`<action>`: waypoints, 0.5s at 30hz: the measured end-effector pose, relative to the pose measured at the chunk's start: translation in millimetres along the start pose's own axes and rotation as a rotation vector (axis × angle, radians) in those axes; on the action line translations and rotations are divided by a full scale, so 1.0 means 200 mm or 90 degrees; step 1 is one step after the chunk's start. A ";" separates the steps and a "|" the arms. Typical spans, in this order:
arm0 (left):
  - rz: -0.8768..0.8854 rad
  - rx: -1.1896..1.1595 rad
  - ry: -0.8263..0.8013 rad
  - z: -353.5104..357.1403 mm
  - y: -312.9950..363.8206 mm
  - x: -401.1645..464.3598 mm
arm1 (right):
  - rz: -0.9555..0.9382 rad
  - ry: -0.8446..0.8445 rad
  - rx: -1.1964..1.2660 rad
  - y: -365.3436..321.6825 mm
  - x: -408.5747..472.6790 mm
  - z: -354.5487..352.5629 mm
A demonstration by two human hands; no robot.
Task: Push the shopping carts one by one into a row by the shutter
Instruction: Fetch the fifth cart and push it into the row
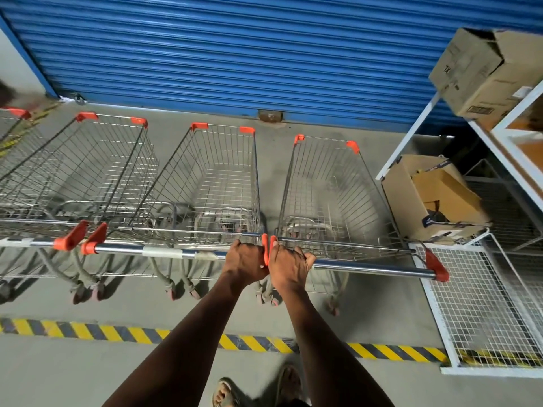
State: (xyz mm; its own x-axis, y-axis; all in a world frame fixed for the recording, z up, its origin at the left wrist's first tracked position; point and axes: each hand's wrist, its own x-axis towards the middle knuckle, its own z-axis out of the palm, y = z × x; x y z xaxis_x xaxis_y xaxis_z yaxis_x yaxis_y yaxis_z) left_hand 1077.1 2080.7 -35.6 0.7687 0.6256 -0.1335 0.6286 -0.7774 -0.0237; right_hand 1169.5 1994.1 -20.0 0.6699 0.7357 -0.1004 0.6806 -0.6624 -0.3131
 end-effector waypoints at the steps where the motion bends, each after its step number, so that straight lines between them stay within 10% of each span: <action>1: -0.001 -0.001 -0.001 0.00 0.00 0.00 | -0.003 -0.003 -0.001 0.00 0.01 0.00; 15: -0.072 -0.165 0.065 -0.02 -0.16 -0.19 | -0.001 -0.011 -0.038 0.04 0.05 -0.01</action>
State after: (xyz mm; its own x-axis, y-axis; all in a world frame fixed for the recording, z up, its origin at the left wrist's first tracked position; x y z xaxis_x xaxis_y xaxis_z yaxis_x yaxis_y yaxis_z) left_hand 1028.6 2081.5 -25.8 0.6921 0.7205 -0.0442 0.7098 -0.6681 0.2232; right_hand 1181.6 1995.2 -22.0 0.6634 0.7391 -0.1170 0.6988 -0.6678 -0.2564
